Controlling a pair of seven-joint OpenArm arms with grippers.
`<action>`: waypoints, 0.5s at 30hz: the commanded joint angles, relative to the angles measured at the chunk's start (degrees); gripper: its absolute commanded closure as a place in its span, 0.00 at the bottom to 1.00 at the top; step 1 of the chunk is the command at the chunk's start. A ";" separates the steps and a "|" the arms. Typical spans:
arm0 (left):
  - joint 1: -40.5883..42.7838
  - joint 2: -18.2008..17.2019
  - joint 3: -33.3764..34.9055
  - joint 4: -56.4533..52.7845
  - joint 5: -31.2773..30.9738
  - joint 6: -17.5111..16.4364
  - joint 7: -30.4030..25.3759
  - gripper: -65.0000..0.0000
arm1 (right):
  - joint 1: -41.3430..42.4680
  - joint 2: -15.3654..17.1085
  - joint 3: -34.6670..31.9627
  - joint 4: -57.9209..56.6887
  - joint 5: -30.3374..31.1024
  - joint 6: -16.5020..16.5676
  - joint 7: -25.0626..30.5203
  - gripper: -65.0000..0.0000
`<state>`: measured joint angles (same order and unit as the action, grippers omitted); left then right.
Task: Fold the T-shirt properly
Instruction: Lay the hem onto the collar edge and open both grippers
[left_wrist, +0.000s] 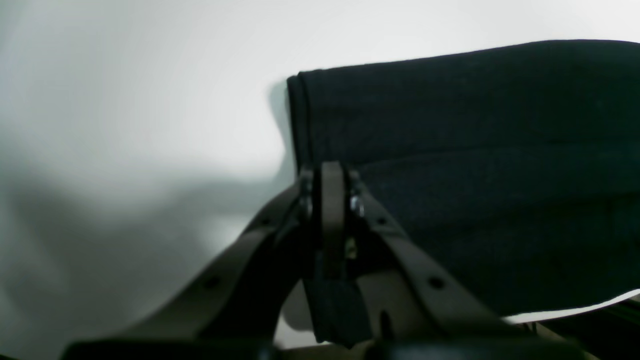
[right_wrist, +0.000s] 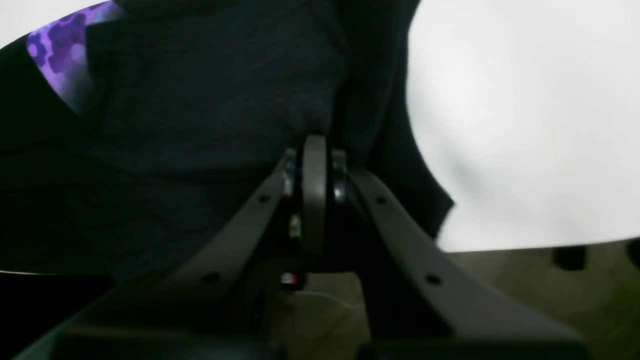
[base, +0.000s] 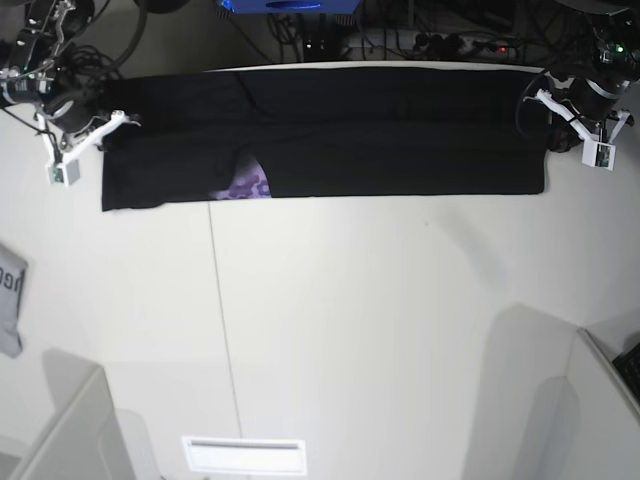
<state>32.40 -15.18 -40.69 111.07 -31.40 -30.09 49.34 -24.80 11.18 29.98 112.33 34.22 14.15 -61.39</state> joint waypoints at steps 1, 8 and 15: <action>0.26 -0.60 -0.41 0.98 -0.38 -0.02 -1.03 1.00 | 0.14 0.47 0.22 -0.11 0.02 0.05 0.77 1.00; 0.26 -0.51 -0.41 0.89 -0.38 -0.02 -1.03 1.00 | 0.23 0.64 0.31 -1.08 0.02 0.05 0.42 1.00; 0.34 -0.51 -0.50 0.89 -0.38 -0.02 -1.03 0.68 | 0.05 0.56 0.84 -0.99 0.02 0.05 0.51 0.61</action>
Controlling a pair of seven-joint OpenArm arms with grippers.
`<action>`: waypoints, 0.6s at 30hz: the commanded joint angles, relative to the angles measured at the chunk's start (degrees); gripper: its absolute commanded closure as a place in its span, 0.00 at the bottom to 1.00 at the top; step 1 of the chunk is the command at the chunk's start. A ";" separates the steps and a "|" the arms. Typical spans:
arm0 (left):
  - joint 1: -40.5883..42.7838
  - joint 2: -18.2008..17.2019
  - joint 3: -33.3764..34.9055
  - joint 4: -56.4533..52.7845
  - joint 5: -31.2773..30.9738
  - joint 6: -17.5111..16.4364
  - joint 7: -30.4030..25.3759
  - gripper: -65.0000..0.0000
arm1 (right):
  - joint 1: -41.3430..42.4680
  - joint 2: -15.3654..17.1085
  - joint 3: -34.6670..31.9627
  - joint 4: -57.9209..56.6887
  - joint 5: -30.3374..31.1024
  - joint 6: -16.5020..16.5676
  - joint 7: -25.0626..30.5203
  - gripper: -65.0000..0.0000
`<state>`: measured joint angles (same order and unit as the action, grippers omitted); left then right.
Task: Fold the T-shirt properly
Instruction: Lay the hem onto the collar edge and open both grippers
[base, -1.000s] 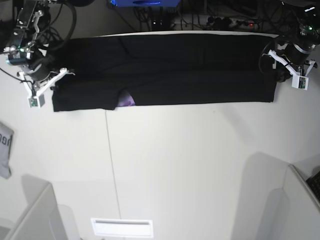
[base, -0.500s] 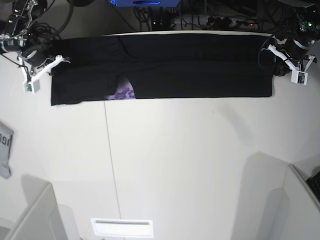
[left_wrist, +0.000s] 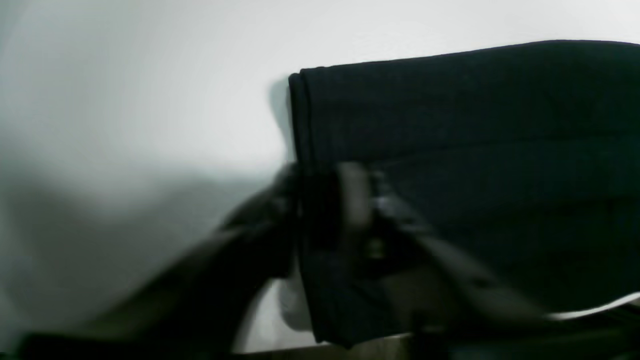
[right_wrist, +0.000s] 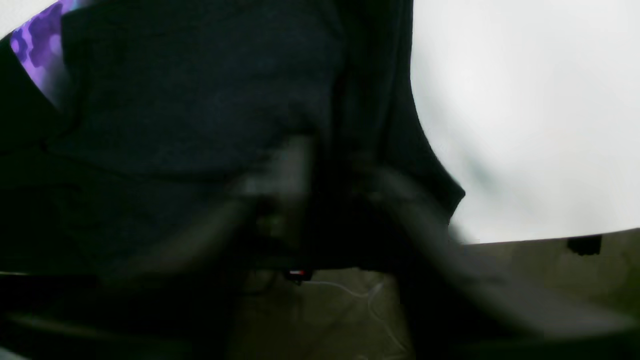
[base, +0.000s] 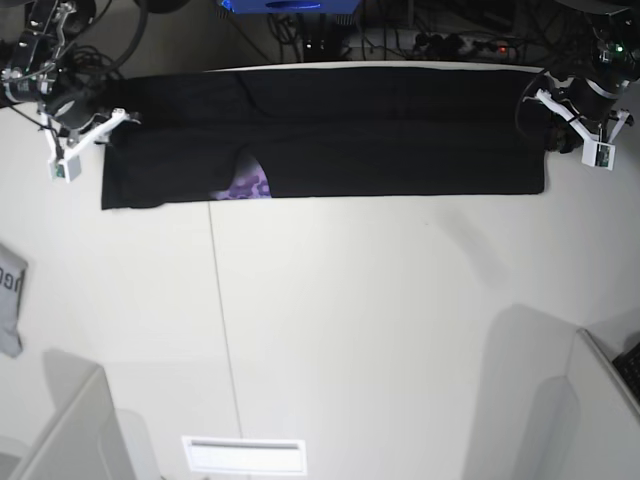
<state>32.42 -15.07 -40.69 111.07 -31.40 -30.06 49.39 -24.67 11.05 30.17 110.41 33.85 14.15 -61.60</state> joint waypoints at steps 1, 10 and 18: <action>0.32 -0.62 -0.68 0.89 -0.38 -0.05 -1.08 0.57 | -0.08 0.69 0.64 1.02 0.40 -0.04 0.90 0.52; -0.20 -0.36 -6.65 1.24 -0.73 -0.05 -1.17 0.28 | 0.36 0.51 4.60 1.46 0.75 0.05 2.22 0.67; -4.95 3.51 -5.77 0.80 -0.47 -0.05 -1.17 1.00 | 4.40 0.86 0.99 1.02 0.40 3.65 7.67 1.00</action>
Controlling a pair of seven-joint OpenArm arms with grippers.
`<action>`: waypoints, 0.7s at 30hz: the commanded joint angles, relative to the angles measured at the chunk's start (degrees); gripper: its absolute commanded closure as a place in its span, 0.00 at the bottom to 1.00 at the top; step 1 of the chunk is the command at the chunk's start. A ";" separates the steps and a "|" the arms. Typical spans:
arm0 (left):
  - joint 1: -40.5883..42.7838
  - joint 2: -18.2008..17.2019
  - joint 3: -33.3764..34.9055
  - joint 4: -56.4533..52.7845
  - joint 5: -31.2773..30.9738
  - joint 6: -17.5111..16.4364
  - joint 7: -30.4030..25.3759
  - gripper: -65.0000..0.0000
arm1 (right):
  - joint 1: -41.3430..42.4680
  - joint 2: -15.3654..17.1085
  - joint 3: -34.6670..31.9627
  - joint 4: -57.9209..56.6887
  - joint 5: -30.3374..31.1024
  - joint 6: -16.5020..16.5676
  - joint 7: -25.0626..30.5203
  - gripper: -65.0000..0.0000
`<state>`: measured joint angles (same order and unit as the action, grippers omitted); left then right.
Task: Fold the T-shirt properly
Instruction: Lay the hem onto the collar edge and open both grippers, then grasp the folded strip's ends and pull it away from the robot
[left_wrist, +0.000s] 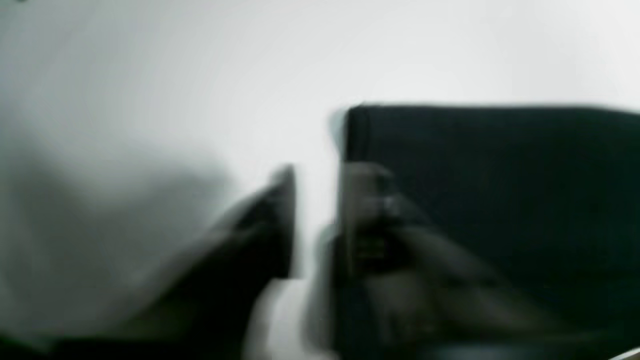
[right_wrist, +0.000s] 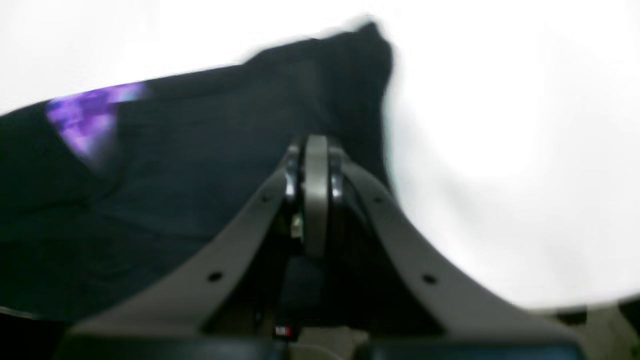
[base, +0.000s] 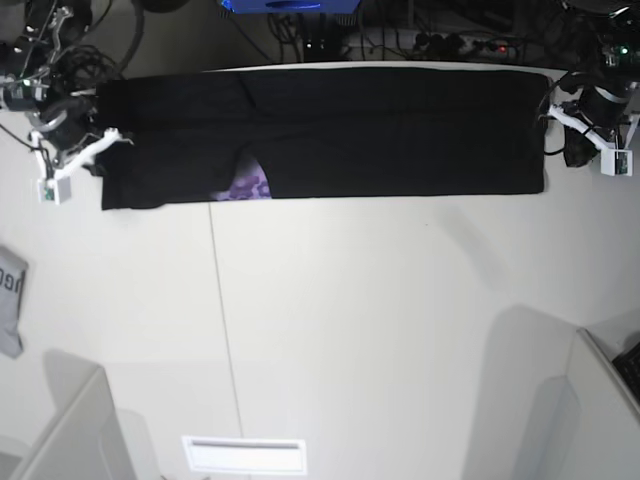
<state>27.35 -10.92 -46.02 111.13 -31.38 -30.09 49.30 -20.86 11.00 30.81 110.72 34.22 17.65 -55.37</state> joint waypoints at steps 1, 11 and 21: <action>-0.94 -0.12 0.26 0.56 -0.40 0.24 -1.08 1.00 | 1.83 1.00 -0.35 -0.34 0.02 0.33 1.00 1.00; -9.82 5.69 9.67 -4.80 16.12 0.24 -1.08 1.00 | 14.66 1.70 -3.07 -20.21 -7.80 0.59 2.58 1.00; -11.66 6.04 9.49 -9.29 19.55 0.06 -1.34 1.00 | 16.33 2.75 -3.25 -27.77 -13.51 0.68 7.86 1.00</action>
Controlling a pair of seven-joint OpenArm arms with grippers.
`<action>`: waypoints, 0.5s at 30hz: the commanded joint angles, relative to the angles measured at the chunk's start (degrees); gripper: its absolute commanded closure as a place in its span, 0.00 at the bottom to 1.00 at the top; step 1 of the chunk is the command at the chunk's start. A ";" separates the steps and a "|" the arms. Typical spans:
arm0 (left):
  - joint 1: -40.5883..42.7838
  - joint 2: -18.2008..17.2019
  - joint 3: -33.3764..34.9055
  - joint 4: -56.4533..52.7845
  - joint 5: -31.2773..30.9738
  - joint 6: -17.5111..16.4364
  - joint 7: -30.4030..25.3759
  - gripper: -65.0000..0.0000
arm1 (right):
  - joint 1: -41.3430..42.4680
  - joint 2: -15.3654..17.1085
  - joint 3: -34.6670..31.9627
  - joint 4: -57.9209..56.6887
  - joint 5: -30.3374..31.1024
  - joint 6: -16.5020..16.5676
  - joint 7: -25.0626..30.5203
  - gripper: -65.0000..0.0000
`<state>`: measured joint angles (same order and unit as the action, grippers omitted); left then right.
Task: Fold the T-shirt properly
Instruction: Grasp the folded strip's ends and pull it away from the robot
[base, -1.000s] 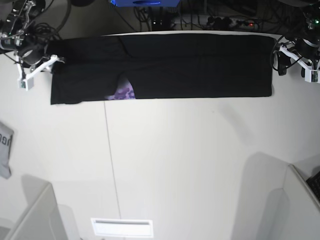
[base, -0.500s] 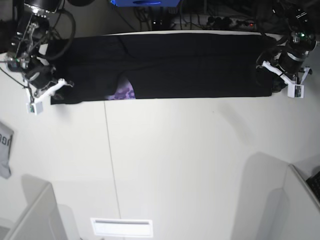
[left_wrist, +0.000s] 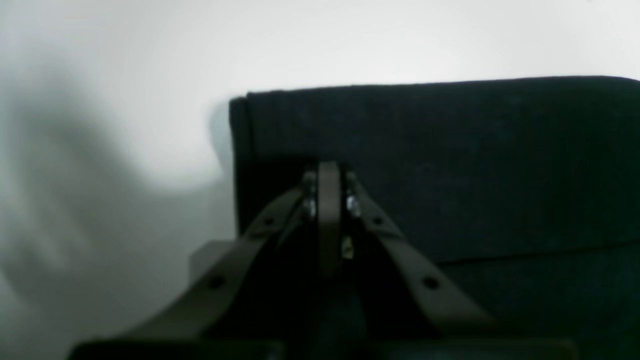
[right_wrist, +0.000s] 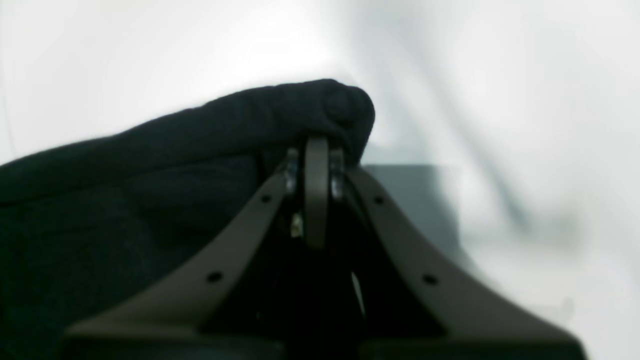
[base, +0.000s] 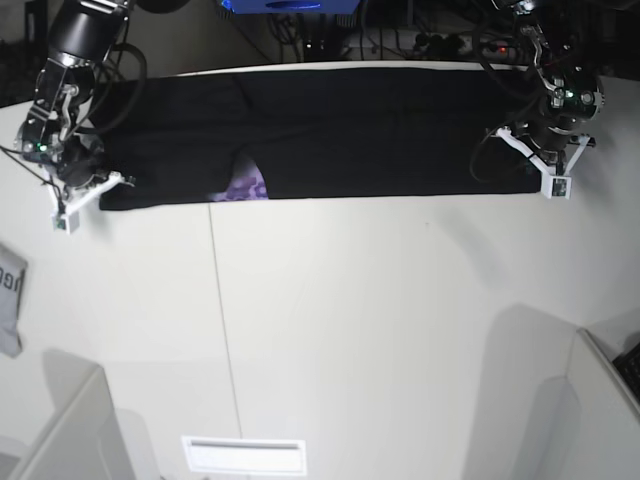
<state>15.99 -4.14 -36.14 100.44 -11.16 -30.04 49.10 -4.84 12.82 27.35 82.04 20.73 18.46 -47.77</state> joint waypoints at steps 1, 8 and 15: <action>-0.12 -0.56 -0.47 2.46 -0.67 -0.07 -1.06 1.00 | 0.14 0.94 0.29 2.66 -0.03 -0.13 0.08 1.00; 4.80 0.67 -0.30 9.75 -0.75 -0.07 -1.06 1.00 | -7.60 -1.43 0.73 24.55 0.06 -0.13 -8.10 1.00; 5.77 0.76 -0.21 4.74 -0.75 -0.07 -1.15 1.00 | -12.26 -5.65 0.29 23.94 -0.12 -0.13 -10.30 1.00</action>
<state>21.76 -2.96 -36.16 104.40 -11.62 -30.04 48.51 -17.28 6.52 27.42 105.03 20.62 18.50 -58.54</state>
